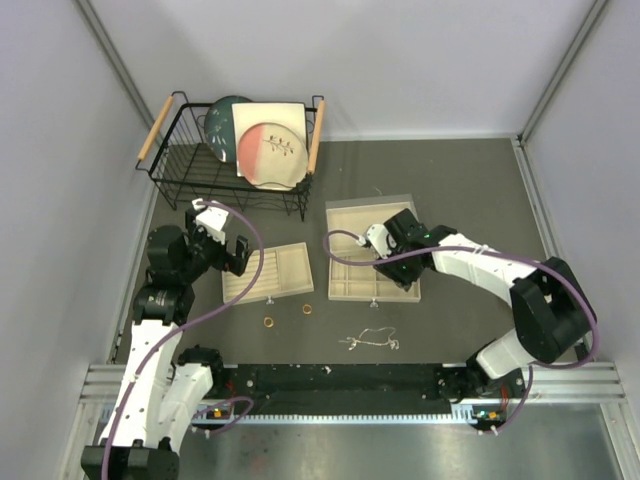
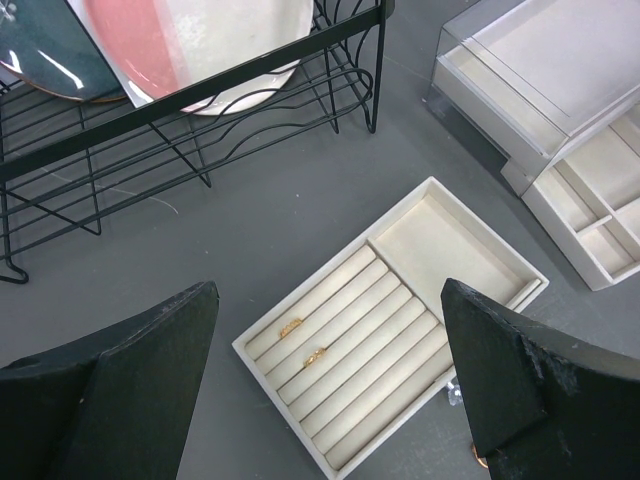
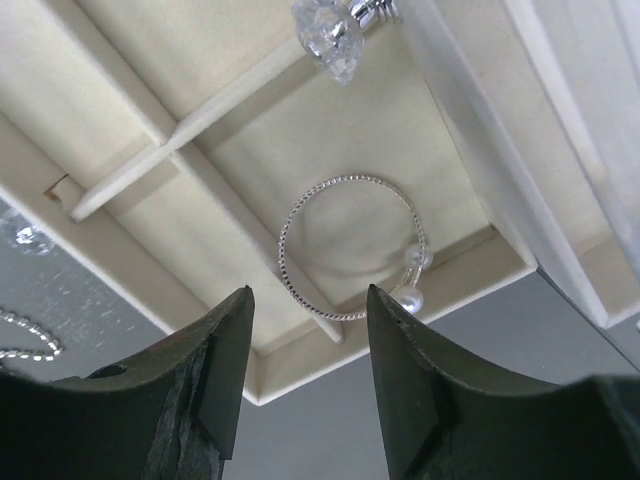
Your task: Organize the mixed jewelry
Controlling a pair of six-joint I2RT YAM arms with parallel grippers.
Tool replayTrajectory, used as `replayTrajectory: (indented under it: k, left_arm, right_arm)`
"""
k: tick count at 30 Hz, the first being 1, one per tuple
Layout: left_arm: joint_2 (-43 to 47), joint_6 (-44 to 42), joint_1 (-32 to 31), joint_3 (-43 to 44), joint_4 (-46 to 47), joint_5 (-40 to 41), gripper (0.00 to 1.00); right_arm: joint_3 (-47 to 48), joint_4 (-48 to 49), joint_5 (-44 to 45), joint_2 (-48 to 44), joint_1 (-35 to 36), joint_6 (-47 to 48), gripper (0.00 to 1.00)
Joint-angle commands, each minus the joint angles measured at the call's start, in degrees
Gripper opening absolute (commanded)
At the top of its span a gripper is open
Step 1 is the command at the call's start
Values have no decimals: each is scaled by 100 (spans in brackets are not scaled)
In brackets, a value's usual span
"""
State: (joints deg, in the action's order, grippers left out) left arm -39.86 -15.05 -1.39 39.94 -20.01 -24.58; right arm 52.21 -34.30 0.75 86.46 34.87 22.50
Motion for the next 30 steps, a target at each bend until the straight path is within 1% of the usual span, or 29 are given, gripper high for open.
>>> replayTrajectory:
  k: [1, 13, 30]
  left_arm:
    - [92, -60, 25, -39, 234, -12, 99]
    - [110, -51, 25, -13, 234, -38, 99]
    - [101, -95, 25, -22, 190, -21, 99]
  right_arm:
    - [334, -172, -251, -436, 81, -140, 50]
    - [106, -402, -444, -568, 64, -211, 50]
    - [-44, -340, -330, -331, 55, -27, 49]
